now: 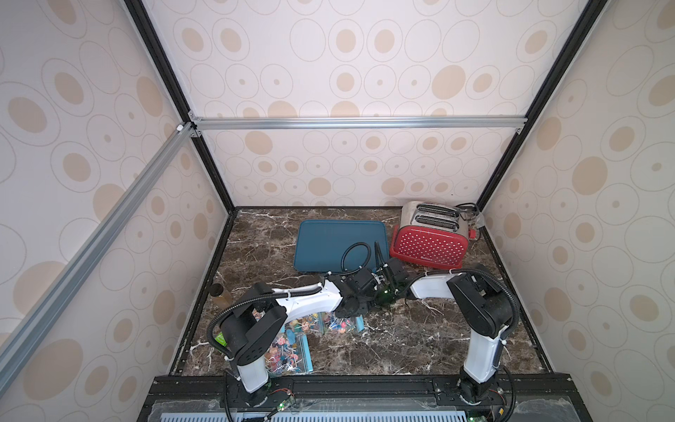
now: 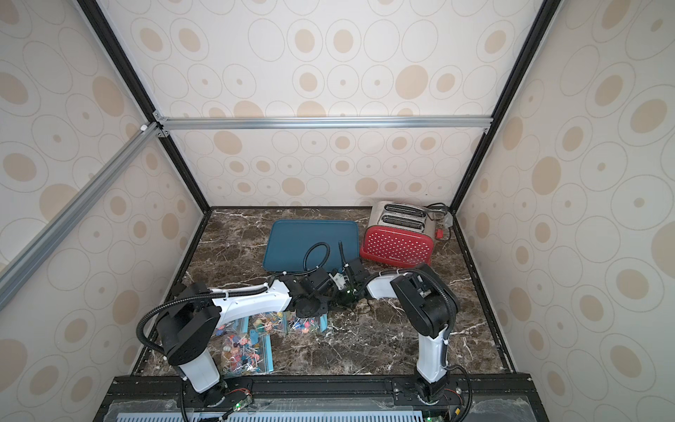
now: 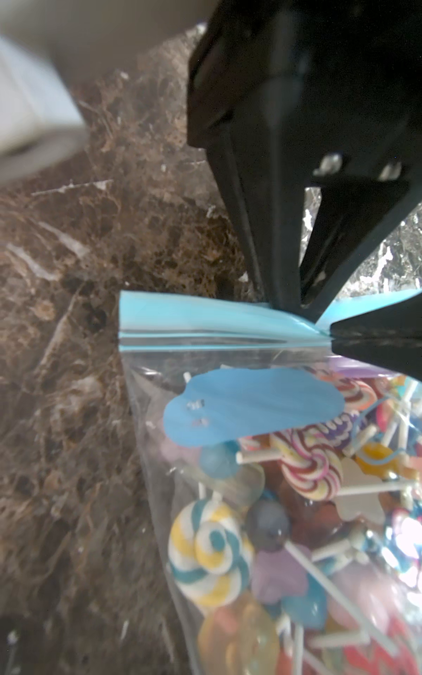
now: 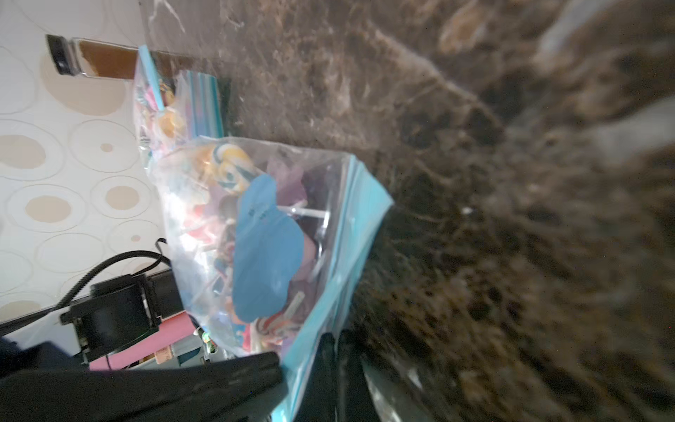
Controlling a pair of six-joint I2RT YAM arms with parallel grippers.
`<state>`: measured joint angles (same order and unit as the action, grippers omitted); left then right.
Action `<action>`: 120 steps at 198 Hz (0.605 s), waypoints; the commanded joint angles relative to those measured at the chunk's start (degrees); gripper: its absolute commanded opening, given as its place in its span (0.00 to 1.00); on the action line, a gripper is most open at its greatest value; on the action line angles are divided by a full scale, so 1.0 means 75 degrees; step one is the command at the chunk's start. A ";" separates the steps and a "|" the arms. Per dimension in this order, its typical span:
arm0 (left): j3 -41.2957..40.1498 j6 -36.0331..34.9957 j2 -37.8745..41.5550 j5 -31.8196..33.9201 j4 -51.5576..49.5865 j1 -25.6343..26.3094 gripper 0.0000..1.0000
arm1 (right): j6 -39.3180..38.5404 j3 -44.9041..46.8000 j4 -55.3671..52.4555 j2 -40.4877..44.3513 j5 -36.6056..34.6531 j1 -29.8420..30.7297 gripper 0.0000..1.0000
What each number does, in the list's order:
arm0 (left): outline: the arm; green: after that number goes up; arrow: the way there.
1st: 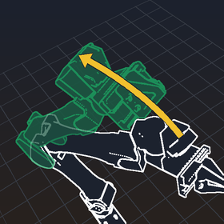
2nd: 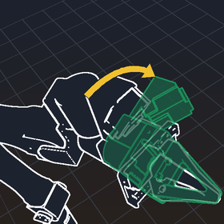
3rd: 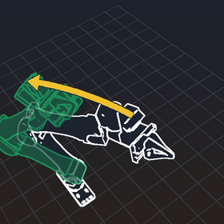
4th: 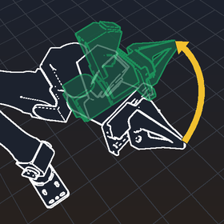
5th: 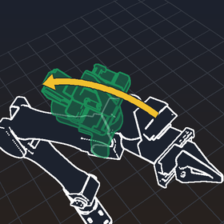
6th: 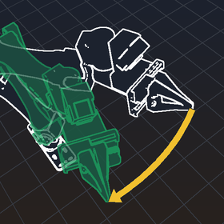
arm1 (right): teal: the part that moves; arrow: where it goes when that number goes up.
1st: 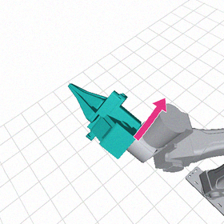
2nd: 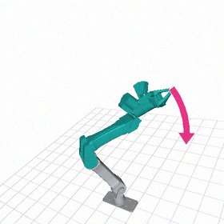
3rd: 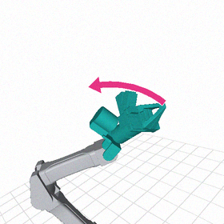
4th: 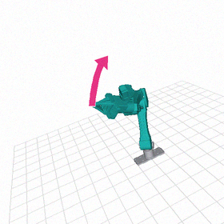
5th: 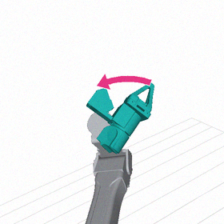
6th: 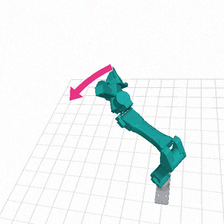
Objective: Pour candies out of the ziploc bag
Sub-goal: Open the ziploc bag at the center of the board.
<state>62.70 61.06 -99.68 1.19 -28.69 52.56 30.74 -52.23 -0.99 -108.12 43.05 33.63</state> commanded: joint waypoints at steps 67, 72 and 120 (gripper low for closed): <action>-0.0341 0.0421 0.0341 0.0389 0.0341 0.0036 0.00 | -0.0274 -0.0266 -0.1511 0.0198 -0.1902 0.0509 0.00; -0.0364 0.0383 0.0358 0.0341 0.0403 0.0035 0.00 | -0.0250 -0.0218 -0.1417 0.0223 -0.1807 0.0516 0.00; -0.0792 -0.0123 0.0974 -0.0037 0.0664 0.0036 0.09 | -0.0030 0.0246 -0.0398 0.0972 -0.0918 0.0484 0.00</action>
<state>57.76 62.28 -96.23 1.80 -24.80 52.56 29.74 -52.18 -6.04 -103.94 33.58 37.21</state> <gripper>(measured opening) 0.049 0.046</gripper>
